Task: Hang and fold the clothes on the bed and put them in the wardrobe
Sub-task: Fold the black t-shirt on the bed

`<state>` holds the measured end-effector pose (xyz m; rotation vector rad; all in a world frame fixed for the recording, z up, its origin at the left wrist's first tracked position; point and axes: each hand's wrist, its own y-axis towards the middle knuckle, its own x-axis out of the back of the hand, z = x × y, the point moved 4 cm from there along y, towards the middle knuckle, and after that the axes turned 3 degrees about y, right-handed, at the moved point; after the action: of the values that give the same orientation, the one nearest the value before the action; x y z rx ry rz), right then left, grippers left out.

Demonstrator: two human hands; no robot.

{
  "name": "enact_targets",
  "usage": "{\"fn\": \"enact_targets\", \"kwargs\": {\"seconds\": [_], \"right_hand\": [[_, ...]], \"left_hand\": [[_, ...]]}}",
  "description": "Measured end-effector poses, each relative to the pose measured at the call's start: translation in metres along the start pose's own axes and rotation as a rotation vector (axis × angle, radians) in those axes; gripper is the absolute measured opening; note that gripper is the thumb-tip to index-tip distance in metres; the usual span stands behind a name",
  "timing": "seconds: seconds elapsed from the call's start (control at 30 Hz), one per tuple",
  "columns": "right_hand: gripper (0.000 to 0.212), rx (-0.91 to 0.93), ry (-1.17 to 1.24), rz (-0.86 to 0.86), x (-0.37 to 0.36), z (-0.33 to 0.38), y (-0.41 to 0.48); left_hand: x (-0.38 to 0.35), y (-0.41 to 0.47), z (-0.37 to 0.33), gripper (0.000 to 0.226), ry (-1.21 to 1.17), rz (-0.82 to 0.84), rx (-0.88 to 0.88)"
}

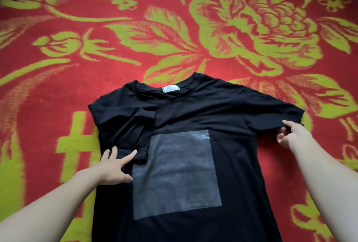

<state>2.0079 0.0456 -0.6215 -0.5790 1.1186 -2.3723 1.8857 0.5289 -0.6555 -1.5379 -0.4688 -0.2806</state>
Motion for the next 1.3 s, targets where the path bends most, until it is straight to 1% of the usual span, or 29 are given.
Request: {"fn": "enact_targets", "kwargs": {"seconds": [0.07, 0.1, 0.17, 0.23, 0.27, 0.33, 0.37, 0.4, 0.43, 0.47, 0.5, 0.53, 0.57, 0.63, 0.67, 0.73, 0.8, 0.83, 0.87, 0.93, 0.97, 1.0, 1.03, 1.1, 1.13, 1.17, 1.2, 1.23, 1.3], "right_hand": [[0.029, 0.063, -0.076, 0.049, -0.006, 0.008, -0.01], [0.028, 0.153, -0.114, 0.079, -0.011, 0.011, -0.016], [0.022, 0.499, -0.167, 0.114, -0.023, 0.021, -0.039], [0.004, 0.917, -0.468, 0.136, -0.034, 0.023, -0.075], [0.014, 1.129, -0.647, 0.145, -0.04, 0.019, -0.091], [0.018, 1.499, -0.903, 0.301, -0.052, -0.004, -0.122], [0.019, 1.592, -1.009, 0.437, -0.057, -0.022, -0.134], [0.025, 1.612, -1.145, 0.598, -0.061, -0.041, -0.142], [0.038, 1.542, -1.329, 0.773, -0.065, -0.062, -0.144], [0.054, 1.436, -1.545, 0.9, -0.066, -0.08, -0.141], [0.068, 1.356, -1.732, 0.966, -0.065, -0.096, -0.135], [0.074, 1.334, -1.836, 0.967, -0.064, -0.105, -0.128], [0.074, 1.356, -1.861, 0.924, -0.064, -0.106, -0.123], [0.065, 1.441, -1.781, 0.753, -0.067, -0.098, -0.115], [0.062, 1.441, -1.784, 0.661, -0.069, -0.093, -0.109], [0.06, 1.344, -1.929, 0.543, -0.072, -0.088, -0.094], [0.059, 1.213, -2.103, 0.535, -0.07, -0.09, -0.085], [0.058, 1.187, -2.114, 0.546, -0.071, -0.09, -0.084], [0.055, 1.213, -2.048, 0.543, -0.073, -0.088, -0.086], [0.048, 1.338, -1.808, 0.467, -0.083, -0.076, -0.096], [0.044, 1.391, -1.711, 0.413, -0.089, -0.07, -0.1], [0.042, 1.426, -1.661, 0.362, -0.097, -0.063, -0.103], [0.042, 1.431, -1.656, 0.319, -0.107, -0.056, -0.103], [0.046, 1.361, -1.663, 0.289, -0.126, -0.043, -0.099], [0.048, 1.299, -1.66, 0.299, -0.136, -0.038, -0.096], [0.049, 1.231, -1.655, 0.318, -0.146, -0.034, -0.093], [0.05, 1.171, -1.645, 0.339, -0.154, -0.031, -0.09], [0.051, 1.119, -1.637, 0.362, -0.162, -0.029, -0.086], [0.053, 1.04, -1.621, 0.413, -0.177, -0.027, -0.079]], "left_hand": [[0.002, -0.001, -0.001, 0.084, -0.019, 0.013, -0.001], [0.003, -0.002, -0.001, 0.084, -0.031, 0.02, -0.002], [0.004, -0.003, -0.001, 0.083, -0.051, 0.027, -0.004], [0.004, -0.004, -0.003, 0.083, -0.049, 0.026, -0.005], [0.004, -0.005, -0.003, 0.084, -0.044, 0.025, -0.005], [0.002, -0.005, -0.003, 0.085, -0.04, 0.02, -0.006], [0.002, -0.006, -0.003, 0.085, -0.037, 0.02, -0.008], [0.002, -0.006, -0.003, 0.085, -0.035, 0.024, -0.009], [0.002, -0.006, -0.003, 0.085, -0.036, 0.028, -0.011], [0.003, -0.006, -0.004, 0.084, -0.04, 0.035, -0.013], [0.004, -0.006, -0.004, 0.084, -0.049, 0.045, -0.015], [0.004, -0.006, -0.003, 0.083, -0.062, 0.053, -0.013], [0.005, -0.006, -0.003, 0.083, -0.069, 0.059, -0.014], [0.004, -0.005, -0.003, 0.083, -0.072, 0.063, -0.02], [0.004, -0.005, -0.003, 0.083, -0.073, 0.068, -0.024], [0.004, -0.005, -0.002, 0.082, -0.092, 0.075, -0.028], [0.004, -0.006, -0.002, 0.081, -0.11, 0.083, -0.026], [0.004, -0.008, -0.003, 0.08, -0.112, 0.089, -0.025], [0.005, -0.009, -0.003, 0.079, -0.105, 0.092, -0.02], [0.009, -0.012, -0.006, 0.071, -0.028, 0.063, -0.009], [0.016, -0.014, -0.007, 0.064, 0.016, -0.008, 0.001], [0.03, -0.015, -0.006, 0.055, 0.032, -0.154, 0.014], [0.049, -0.017, -0.002, 0.044, -0.012, -0.366, 0.039], [0.089, -0.024, 0.015, 0.029, -0.216, -0.814, 0.114], [0.105, -0.027, 0.026, 0.024, -0.307, -0.991, 0.154], [0.118, -0.024, 0.037, 0.02, -0.368, -1.086, 0.195], [0.127, -0.018, 0.046, 0.02, -0.409, -1.096, 0.236], [0.134, -0.01, 0.053, 0.026, -0.435, -1.051, 0.265], [0.145, 0.011, 0.064, 0.044, -0.504, -0.891, 0.26]]}}
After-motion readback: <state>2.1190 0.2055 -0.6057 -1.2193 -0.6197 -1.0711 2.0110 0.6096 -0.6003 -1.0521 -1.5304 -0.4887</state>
